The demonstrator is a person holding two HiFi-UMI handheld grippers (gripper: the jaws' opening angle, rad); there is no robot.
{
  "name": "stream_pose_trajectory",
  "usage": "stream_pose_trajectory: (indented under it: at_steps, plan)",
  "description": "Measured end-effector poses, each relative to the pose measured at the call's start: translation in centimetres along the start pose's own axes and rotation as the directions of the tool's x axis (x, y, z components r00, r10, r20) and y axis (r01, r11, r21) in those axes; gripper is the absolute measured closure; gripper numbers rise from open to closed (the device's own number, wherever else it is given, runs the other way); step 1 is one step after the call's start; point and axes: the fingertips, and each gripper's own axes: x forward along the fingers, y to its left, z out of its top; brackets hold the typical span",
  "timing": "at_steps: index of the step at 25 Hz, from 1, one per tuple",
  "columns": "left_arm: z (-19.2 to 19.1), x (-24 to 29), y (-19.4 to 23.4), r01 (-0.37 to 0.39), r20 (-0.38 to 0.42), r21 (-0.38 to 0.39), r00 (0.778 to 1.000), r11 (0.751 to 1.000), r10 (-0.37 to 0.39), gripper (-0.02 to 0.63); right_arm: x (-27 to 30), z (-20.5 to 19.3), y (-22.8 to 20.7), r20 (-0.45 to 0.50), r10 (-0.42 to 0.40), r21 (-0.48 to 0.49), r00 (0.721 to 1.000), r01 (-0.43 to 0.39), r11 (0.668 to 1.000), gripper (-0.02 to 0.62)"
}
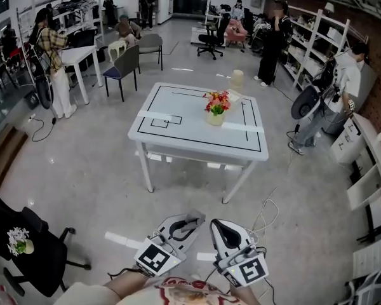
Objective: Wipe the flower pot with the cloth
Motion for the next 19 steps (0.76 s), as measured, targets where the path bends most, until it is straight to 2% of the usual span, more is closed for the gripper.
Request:
stream_pose_trajectory:
  at_steps: [8, 19]
  plan:
    - [-0.3, -0.4, 0.3, -0.007, -0.013, -0.041, 1.000, 0.999, 0.007, 0.572, 0.8, -0.3, 0.5, 0.001, 0.011, 0.006, 1.000, -0.011, 1.000, 0.597]
    - [-0.8, -1.1, 1.0, -0.006, -0.018, -0.018, 1.000, 1.000, 0.006, 0.573, 1.2, -0.2, 1.1, 0.000, 0.009, -0.009, 1.000, -0.009, 1.000, 0.597]
